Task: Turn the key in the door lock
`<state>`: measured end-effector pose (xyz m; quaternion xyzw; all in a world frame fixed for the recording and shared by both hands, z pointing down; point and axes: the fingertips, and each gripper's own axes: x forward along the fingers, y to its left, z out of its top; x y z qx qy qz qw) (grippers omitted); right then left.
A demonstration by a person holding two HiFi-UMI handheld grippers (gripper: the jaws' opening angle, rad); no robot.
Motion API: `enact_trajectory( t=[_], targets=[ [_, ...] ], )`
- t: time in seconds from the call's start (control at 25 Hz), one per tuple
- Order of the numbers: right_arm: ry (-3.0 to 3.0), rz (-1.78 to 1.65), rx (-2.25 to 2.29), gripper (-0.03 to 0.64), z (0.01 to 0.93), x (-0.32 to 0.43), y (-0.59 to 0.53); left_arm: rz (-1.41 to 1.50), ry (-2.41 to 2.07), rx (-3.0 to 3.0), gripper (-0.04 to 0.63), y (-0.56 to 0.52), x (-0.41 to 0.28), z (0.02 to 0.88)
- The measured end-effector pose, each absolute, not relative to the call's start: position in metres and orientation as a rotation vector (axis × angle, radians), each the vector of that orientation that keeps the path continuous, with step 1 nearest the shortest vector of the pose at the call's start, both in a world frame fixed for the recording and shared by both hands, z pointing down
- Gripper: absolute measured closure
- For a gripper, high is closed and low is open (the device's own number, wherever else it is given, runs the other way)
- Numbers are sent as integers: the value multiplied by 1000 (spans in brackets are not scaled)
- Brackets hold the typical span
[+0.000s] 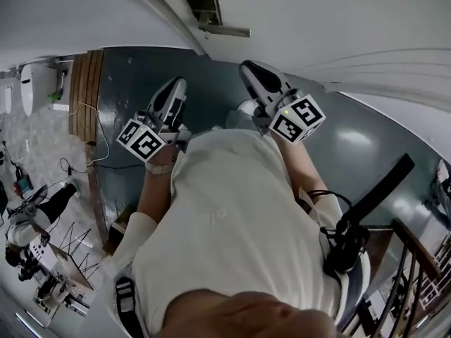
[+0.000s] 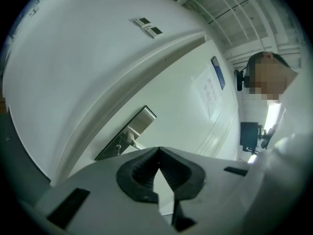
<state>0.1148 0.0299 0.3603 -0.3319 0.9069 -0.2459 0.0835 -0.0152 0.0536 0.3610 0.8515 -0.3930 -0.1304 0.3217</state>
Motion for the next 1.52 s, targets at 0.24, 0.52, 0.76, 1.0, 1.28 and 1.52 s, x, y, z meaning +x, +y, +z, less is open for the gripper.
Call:
enact_trajectory(
  t=[0.24,0.52,0.76,1.0,1.28,1.52],
  targets=[
    [2731,-739,-1027,571,348,104,75,-375,-956,2231,586,103,-24,349],
    [2738,-728,-1083,570,341,95,129,-393,-954,2194,586,155,-45,359],
    [2729,-717,-1115,569,366,116,156,-333,-913,2190,586,172,-18,395],
    [2730,-732,-1094,569,353,117,166,-331,-911,2181,586,173,-12,379],
    [2690,-756,-1039,569,344,114,165,-290,-931,2168,586,175,-7,371],
    [2633,-782,-1042,569,332,121,164,-283,-887,2204,586,169,5,348]
  ],
)
